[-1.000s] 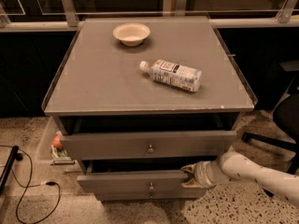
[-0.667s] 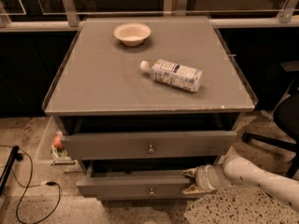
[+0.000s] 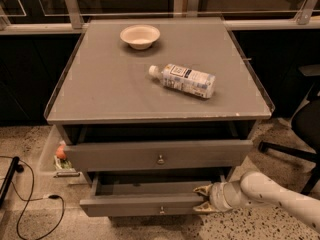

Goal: Open middle drawer

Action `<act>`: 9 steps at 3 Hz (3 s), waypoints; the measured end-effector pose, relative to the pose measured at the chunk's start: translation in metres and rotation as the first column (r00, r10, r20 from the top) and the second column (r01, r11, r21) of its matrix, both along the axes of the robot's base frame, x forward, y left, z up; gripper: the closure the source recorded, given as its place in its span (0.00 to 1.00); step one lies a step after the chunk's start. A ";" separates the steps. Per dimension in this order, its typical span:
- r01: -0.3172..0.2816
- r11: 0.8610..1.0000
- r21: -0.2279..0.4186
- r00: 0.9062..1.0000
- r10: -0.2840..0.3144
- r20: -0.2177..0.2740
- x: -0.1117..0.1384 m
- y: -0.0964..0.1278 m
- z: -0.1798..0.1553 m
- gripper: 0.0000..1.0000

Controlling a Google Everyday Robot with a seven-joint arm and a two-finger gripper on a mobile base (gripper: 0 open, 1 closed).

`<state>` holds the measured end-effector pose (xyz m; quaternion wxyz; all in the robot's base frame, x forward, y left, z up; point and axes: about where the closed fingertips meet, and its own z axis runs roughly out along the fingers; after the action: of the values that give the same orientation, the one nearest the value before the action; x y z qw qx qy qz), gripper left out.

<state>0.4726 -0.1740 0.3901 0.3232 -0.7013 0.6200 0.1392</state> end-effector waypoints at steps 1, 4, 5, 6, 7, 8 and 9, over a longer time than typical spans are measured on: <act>0.001 1.000 0.006 1.000 -0.001 0.006 -0.007 -0.003 0.003 1.00; 0.004 1.000 0.024 1.000 -0.004 -0.008 -0.008 -0.003 0.000 0.35; 0.001 0.999 0.041 1.000 0.000 -0.016 -0.012 0.000 0.002 0.38; -0.024 0.994 0.102 0.999 0.029 -0.044 -0.033 0.015 0.000 0.62; -0.024 0.994 0.102 0.999 0.029 -0.044 -0.033 0.015 0.005 0.84; -0.026 0.993 0.112 0.999 0.030 -0.036 -0.042 0.011 0.006 1.00; -0.026 0.993 0.112 0.999 0.030 -0.036 -0.044 0.012 0.006 1.00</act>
Offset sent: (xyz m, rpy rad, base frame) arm -0.0074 -0.0034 0.0027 0.0057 -0.0064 -0.0013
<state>0.4290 -0.1625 0.3962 0.3483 -0.6880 0.6073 0.1913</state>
